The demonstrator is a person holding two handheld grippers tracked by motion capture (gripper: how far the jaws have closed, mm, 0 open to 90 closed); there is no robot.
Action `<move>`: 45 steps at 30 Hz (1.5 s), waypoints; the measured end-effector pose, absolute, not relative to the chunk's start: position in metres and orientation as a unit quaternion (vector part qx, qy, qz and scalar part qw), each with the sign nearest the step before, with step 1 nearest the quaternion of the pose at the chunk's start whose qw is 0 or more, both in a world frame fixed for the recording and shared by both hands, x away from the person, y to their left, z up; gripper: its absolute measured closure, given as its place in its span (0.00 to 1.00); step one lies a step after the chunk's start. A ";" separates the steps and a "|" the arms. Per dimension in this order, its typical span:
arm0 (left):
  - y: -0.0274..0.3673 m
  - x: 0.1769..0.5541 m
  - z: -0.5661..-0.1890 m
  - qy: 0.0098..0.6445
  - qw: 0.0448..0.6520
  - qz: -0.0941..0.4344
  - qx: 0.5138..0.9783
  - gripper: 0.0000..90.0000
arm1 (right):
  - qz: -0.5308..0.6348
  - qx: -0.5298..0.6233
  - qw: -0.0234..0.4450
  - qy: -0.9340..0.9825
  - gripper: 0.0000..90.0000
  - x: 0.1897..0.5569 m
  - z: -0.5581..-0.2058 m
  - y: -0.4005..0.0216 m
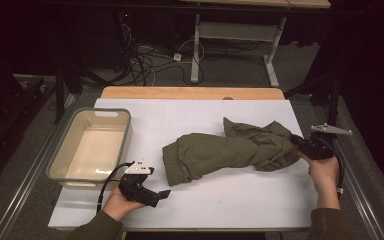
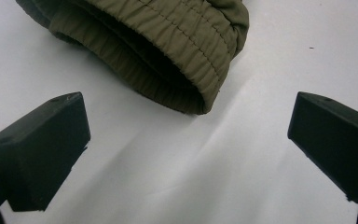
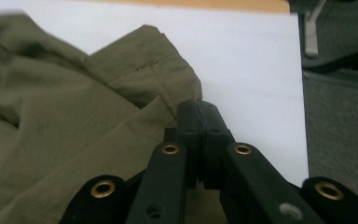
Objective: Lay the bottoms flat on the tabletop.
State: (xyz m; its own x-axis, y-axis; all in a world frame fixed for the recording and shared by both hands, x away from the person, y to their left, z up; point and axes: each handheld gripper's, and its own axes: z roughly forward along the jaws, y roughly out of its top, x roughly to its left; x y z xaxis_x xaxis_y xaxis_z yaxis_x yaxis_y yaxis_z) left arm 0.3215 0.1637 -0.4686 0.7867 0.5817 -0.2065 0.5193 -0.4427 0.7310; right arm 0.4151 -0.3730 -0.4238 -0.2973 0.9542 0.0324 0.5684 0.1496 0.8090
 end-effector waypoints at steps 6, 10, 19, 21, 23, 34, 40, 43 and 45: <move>0.163 0.321 -0.469 0.324 0.416 0.037 0.849 0.00 | 0.328 0.541 0.242 0.736 0.99 0.420 -0.442 -0.372; 0.163 0.321 -0.469 0.323 0.416 0.038 0.849 0.00 | 0.311 0.547 0.225 0.744 0.99 0.422 -0.451 -0.372; 0.163 0.321 -0.469 0.323 0.415 0.037 0.850 0.00 | 0.293 0.552 0.210 0.752 0.79 0.425 -0.458 -0.369; 0.162 0.321 -0.469 0.321 0.415 0.037 0.850 0.00 | 0.298 0.551 0.209 0.751 0.65 0.423 -0.453 -0.369; 0.162 0.321 -0.469 0.322 0.415 0.037 0.850 0.00 | 0.309 0.552 0.218 0.743 0.57 0.421 -0.445 -0.367; 0.163 0.321 -0.468 0.322 0.415 0.037 0.850 0.00 | 0.389 0.486 0.184 0.761 0.45 0.396 -0.401 -0.339; 0.163 0.321 -0.466 0.326 0.416 0.036 0.849 0.00 | 0.407 0.448 0.152 0.781 0.44 0.381 -0.400 -0.313; 0.163 0.321 -0.466 0.325 0.415 0.033 0.849 0.01 | 0.410 0.417 0.139 0.799 0.44 0.371 -0.403 -0.294; 0.163 0.321 -0.466 0.326 0.414 0.031 0.850 0.02 | 0.412 0.401 0.135 0.807 0.44 0.366 -0.405 -0.287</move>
State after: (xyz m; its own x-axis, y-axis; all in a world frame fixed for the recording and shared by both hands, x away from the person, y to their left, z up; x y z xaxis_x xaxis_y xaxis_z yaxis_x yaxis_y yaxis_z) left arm 0.3213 0.1629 -0.4661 0.7858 0.5794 -0.2164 0.5276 -0.4455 0.7233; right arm 0.3658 -0.2869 -0.4046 -0.6420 0.7584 0.1128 0.5360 0.3387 0.7733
